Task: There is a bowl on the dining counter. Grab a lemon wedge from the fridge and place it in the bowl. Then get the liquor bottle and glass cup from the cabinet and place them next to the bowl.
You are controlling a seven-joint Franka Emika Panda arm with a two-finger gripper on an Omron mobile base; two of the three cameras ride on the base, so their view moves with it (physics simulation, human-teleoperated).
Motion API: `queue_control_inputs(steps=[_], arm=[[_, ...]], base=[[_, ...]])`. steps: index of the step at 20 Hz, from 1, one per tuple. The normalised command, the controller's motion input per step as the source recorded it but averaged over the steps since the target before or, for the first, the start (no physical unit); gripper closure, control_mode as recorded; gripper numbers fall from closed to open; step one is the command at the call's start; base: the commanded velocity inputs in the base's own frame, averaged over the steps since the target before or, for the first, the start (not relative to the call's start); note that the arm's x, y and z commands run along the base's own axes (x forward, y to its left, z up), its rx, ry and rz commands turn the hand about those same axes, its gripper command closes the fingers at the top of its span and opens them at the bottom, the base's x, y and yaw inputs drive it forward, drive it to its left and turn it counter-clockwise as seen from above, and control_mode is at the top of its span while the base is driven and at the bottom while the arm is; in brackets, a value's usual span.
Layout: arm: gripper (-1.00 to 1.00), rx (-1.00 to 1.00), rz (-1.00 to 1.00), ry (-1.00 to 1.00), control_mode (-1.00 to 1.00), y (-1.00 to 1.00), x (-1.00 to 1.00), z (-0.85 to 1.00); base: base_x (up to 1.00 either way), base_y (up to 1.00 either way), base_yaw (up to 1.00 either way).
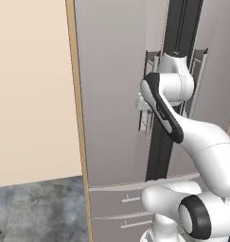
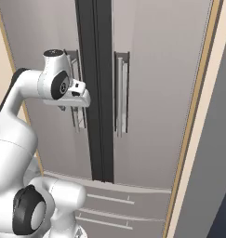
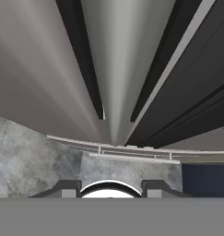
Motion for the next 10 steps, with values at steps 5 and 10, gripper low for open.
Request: queue_control_inputs(steps=[5,10], arm=[[-1.00,0.00,0.00,0.00,1.00,0.00,0.00,0.00],[-1.00,0.00,0.00,0.00,1.00,0.00,0.00,0.00]], base=[[-0.03,-0.04,0.00],[-0.16,-0.28,-0.01]])
